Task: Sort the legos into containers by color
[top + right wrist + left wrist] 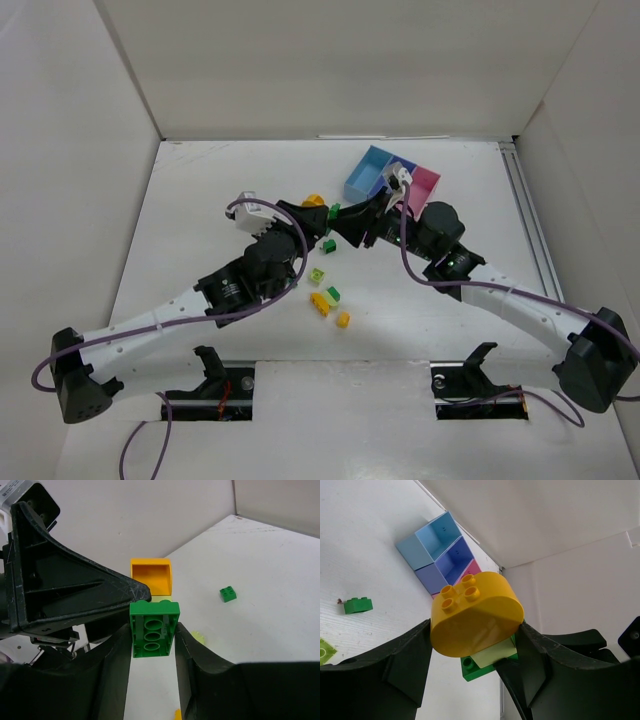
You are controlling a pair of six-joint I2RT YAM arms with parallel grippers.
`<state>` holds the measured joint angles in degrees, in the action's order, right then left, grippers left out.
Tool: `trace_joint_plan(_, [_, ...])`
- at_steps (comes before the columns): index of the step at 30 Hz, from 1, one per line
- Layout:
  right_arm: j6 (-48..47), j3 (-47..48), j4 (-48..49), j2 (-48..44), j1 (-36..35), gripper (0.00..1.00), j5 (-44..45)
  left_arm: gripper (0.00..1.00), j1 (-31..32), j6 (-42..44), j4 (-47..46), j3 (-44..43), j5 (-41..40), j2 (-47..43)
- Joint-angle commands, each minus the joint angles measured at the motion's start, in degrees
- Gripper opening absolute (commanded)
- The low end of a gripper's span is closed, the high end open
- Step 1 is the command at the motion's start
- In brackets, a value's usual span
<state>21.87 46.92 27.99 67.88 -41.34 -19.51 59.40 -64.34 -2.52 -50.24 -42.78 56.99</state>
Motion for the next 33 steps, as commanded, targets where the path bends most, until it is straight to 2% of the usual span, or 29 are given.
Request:
trace_joint_plan(1, [-0.2,2.0,3.4,-0.2,-0.1,0.00,-2.7,0.45,0.1,0.7,-1.9,0.1,-2.3,-1.9])
trace_joint_plan(7, [-0.7,-3.2,2.9,-4.5,3.6,0.00,-6.3,0.45,0.1,-0.4,2.1,0.1,-4.9,-2.9])
trace_joint_plan(13, [-2.4,-8.0,-2.0,-10.7,7.3,0.00,-8.2,0.45,0.1,-0.9,4.3,-1.1,-6.3,-2.9])
trace_joint_plan(17, [-3.8,-8.5,-6.0,-13.9,8.6,0.00,-8.2,0.45,-1.9,-1.5,5.1,-1.6,-4.7,-1.9])
trace_joint_plan(26, [-5.7,-9.1,-12.7,-16.9,13.7,0.00,-7.4,0.47,-3.0,5.7,1.2,-4.2,-0.6,3.1])
trace_joint_plan(29, [-6.2,-9.1,-14.6,-18.1,15.4,0.00,-8.2,0.48,-3.8,4.4,5.9,-6.4,-0.6,4.4])
trace_joint_plan(32, [-7.0,-9.1,-15.2,-18.1,15.4,0.00,-6.7,0.48,-3.8,4.4,5.4,-4.9,-0.6,3.8])
trace_joint_plan(33, [-7.5,-9.1,-15.9,-18.1,15.4,0.00,-6.1,0.52,-4.5,4.4,5.4,-4.3,-0.6,3.8])
